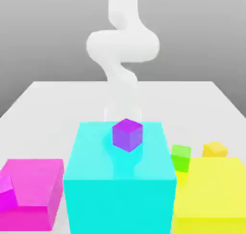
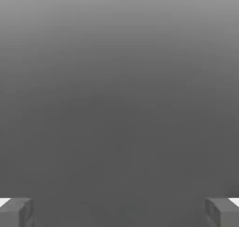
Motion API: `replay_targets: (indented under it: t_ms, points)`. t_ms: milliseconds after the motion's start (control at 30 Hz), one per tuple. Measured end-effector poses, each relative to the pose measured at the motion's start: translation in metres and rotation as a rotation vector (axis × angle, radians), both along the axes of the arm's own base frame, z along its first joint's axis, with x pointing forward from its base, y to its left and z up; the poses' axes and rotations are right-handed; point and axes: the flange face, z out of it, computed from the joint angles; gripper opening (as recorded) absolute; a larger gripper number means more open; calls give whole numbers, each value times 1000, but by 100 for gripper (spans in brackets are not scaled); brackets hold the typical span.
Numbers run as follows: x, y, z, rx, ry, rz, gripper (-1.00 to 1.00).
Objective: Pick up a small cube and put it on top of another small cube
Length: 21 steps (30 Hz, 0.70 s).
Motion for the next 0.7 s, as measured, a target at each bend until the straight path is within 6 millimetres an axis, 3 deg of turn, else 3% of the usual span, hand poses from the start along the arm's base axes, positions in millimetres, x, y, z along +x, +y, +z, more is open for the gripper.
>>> replay_targets:
  t_ms: [167, 333, 500, 700]
  points:
    - [35, 73, -97, -69, 134, 31, 0]
    - [41, 133, -197, -120, 262, 77, 0]
    - [17, 183, -293, -150, 387, 138, 0]
    - [-44, 230, -390, -157, 535, 229, 0]
